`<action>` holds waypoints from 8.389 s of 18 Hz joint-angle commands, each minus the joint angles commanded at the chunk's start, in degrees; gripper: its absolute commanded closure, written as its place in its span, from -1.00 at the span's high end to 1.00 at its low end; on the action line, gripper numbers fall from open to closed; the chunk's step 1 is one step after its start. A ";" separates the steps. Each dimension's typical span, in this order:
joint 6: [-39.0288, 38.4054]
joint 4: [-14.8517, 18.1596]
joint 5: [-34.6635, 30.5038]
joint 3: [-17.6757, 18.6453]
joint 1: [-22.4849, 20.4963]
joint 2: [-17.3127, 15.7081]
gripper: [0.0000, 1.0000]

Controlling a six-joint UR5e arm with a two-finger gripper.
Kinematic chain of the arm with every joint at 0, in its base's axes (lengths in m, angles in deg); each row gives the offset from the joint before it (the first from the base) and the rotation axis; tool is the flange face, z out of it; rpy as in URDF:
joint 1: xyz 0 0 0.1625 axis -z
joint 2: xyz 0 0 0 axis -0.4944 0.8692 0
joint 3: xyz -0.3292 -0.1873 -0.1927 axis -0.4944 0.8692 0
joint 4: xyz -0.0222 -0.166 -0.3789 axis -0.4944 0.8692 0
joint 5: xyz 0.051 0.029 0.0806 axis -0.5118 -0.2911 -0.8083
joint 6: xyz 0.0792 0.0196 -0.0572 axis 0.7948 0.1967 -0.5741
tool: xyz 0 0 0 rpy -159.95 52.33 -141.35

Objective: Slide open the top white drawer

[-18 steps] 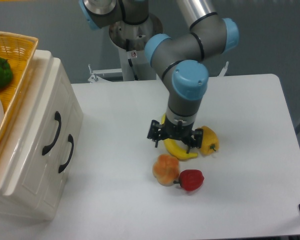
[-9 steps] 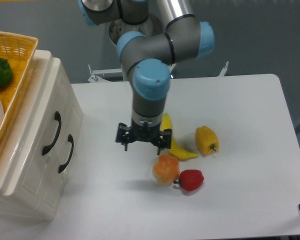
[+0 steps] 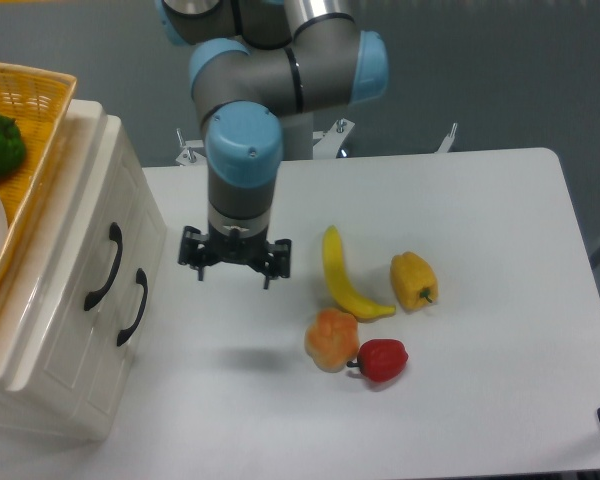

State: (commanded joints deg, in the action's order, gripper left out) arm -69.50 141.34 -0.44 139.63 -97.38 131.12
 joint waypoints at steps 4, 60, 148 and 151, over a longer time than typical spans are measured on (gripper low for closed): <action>-2.55 0.61 2.28 0.00 1.33 0.17 1.00; -3.43 4.04 9.76 -1.67 3.08 0.70 1.00; -1.67 3.87 6.16 -2.55 -7.29 1.14 1.00; -1.67 3.87 6.77 -2.55 -7.90 1.14 1.00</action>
State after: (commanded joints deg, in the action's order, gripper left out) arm -71.18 145.20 6.33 137.08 -105.28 132.26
